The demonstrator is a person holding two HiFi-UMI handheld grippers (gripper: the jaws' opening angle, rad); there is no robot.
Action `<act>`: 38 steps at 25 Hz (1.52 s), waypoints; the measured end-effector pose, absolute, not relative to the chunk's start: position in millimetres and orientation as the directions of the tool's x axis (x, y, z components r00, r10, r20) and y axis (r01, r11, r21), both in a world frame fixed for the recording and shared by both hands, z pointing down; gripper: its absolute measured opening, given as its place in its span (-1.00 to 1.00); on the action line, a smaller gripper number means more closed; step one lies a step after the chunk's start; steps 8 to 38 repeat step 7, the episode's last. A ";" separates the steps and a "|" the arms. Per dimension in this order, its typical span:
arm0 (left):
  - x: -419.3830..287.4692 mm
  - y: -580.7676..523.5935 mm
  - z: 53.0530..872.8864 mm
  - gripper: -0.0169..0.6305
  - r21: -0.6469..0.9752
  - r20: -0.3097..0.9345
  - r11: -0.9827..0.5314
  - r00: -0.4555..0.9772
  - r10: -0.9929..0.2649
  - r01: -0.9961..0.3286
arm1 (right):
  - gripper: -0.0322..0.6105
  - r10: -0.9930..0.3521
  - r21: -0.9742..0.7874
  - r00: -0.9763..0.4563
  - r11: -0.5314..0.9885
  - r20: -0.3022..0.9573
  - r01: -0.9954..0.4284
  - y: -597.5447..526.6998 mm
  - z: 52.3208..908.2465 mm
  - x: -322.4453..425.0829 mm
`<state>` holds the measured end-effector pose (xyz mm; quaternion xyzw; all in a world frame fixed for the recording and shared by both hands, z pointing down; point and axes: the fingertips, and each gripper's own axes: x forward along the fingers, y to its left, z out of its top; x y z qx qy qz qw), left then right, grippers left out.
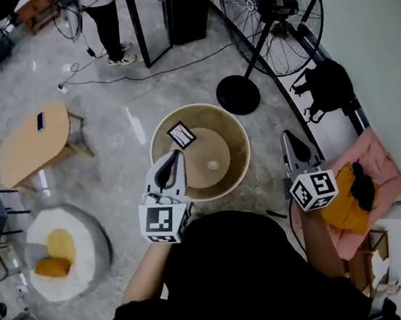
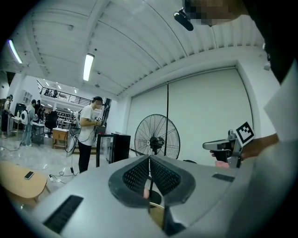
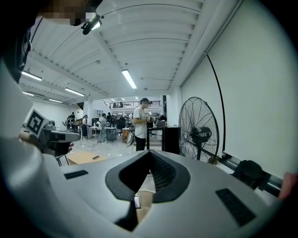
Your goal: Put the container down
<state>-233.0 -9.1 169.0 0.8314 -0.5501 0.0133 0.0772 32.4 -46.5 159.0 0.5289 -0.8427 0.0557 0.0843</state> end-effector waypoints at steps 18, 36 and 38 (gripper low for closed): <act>-235.9 -3.6 179.2 -0.87 0.134 0.119 -0.404 0.419 -0.900 -0.905 | -0.83 -0.881 0.004 -0.427 0.437 0.202 -0.899 -37.0 164.7 14.8; -235.9 -3.6 179.2 -0.87 0.134 0.119 -0.404 0.419 -0.900 -0.905 | -0.83 -0.881 0.004 -0.427 0.437 0.202 -0.899 -37.0 164.7 14.8; -235.9 -3.6 179.2 -0.87 0.134 0.119 -0.404 0.419 -0.900 -0.905 | -0.83 -0.881 0.004 -0.427 0.437 0.202 -0.899 -37.0 164.7 14.8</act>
